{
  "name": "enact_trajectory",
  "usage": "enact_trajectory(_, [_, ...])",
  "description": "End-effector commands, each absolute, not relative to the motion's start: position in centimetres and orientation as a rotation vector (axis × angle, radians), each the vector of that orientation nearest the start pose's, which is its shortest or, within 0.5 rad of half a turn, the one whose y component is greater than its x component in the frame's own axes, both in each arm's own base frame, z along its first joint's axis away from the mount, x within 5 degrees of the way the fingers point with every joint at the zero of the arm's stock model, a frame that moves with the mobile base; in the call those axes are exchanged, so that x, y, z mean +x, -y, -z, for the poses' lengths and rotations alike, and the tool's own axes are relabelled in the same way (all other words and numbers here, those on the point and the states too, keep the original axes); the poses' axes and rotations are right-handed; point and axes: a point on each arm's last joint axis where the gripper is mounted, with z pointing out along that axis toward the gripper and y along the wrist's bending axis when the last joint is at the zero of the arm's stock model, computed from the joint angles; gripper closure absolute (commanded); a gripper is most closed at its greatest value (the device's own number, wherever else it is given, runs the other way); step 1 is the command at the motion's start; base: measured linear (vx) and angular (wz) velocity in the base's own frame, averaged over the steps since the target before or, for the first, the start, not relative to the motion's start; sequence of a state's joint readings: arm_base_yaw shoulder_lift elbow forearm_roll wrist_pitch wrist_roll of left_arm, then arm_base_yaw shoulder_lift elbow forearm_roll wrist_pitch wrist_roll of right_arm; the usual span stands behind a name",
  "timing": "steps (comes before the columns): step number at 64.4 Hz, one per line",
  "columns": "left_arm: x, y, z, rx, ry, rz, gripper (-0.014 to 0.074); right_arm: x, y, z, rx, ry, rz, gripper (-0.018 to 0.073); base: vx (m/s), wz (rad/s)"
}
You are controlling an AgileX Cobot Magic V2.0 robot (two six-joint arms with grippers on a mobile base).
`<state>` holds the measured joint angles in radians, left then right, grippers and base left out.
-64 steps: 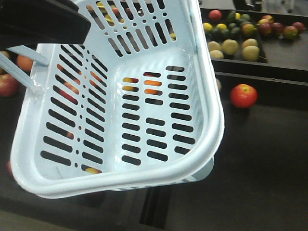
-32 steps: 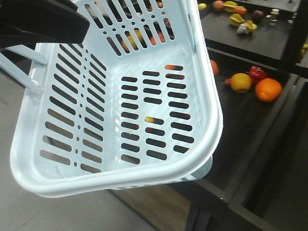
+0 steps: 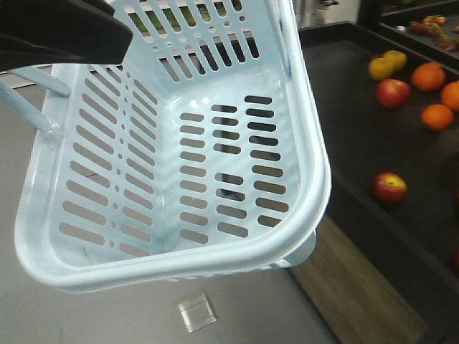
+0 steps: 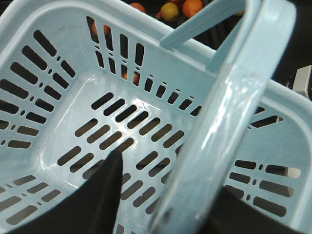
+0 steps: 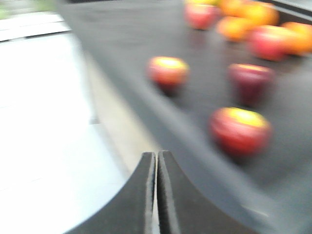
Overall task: Pick three apples into basket with both arms
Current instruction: 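Carry the basket in the left gripper while the base drives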
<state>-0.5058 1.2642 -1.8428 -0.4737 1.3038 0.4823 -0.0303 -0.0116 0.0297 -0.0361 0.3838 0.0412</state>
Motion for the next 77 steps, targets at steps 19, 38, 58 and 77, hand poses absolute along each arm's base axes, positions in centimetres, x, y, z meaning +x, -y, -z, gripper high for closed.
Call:
enact_trajectory(19, [14.49,13.03,-54.65,1.081,-1.749,0.637,0.0604,5.43,0.28,-17.52,0.031,-1.815,0.037,0.0564,-0.14,0.81])
enact_trajectory(38, [14.44,13.00,-54.68,1.081,-1.748,0.637,0.0604,5.44,0.28,-17.53,0.031,-1.814,0.037,0.0564,-0.06,0.52])
enact_trajectory(58, [14.43,13.00,-54.68,1.081,-1.747,0.638,0.0603,5.44,0.28,-17.53,0.031,-1.814,0.037,0.0564,0.07,0.17])
enact_trajectory(77, [14.43,13.00,-54.68,1.081,-1.747,0.638,0.0603,5.44,0.28,-17.53,0.031,-1.814,0.037,0.0564,0.20,0.15])
